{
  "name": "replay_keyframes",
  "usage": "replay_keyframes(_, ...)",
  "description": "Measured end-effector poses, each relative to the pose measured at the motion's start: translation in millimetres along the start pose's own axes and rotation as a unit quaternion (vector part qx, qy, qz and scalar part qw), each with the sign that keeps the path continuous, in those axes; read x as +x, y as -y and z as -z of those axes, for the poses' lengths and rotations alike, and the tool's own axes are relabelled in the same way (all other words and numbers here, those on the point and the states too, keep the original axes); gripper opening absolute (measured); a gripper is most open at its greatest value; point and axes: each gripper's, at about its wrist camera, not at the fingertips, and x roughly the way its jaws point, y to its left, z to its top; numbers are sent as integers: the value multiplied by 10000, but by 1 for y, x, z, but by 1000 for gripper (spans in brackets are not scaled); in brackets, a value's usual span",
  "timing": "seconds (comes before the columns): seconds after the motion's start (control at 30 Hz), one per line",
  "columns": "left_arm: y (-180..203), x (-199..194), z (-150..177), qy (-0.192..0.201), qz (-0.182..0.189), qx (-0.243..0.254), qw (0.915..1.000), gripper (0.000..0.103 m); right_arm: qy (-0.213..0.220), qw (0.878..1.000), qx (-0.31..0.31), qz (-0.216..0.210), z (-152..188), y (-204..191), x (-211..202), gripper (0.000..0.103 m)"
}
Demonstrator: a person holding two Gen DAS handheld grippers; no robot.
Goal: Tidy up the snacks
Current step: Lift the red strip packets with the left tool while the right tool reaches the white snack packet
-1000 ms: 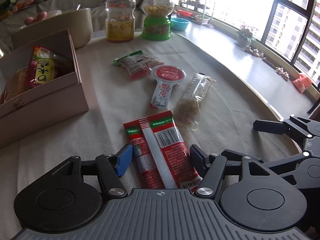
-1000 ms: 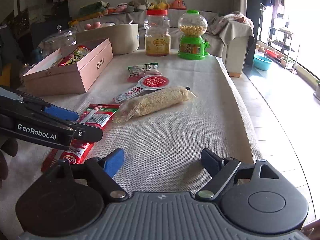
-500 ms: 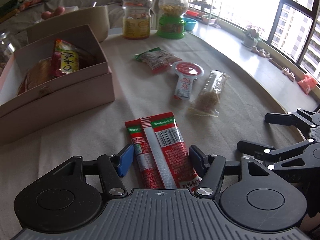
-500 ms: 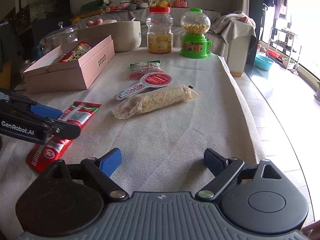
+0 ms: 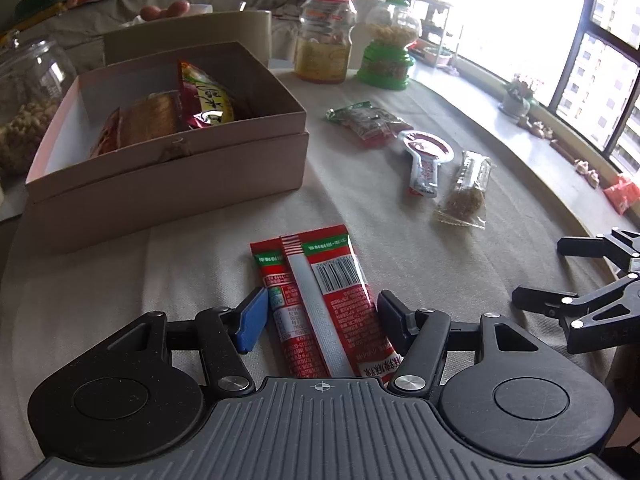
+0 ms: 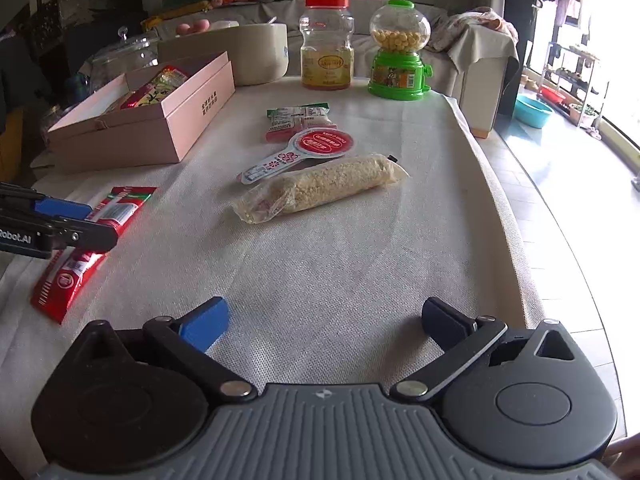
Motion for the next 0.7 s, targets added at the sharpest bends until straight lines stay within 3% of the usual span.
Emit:
replay_keyframes(0.13,-3,-3,8,211,116,33,9997,66,-100,9991,158,-373,-27,0,3,99)
replay_keyframes(0.27,-9,-7,17,444,273,-24,9986,66,333,9994,70,-98,-74,-10,16,99)
replay_keyframes(0.47,-9,-11,26,709,286,-10,9971,66,-10,9999,-5,-106,-143,-18,90,99)
replay_keyframes(0.6,-10,-11,26,741,322,-32,9967,66,-158,9998,114,67,-168,-15,135,97)
replay_keyframes(0.67,-13,-11,27,764,375,-86,9963,66,-367,9993,34,113,-173,-16,152,85)
replay_keyframes(0.7,-14,-12,27,775,393,-107,9962,66,-459,9989,8,57,-173,-16,156,73)
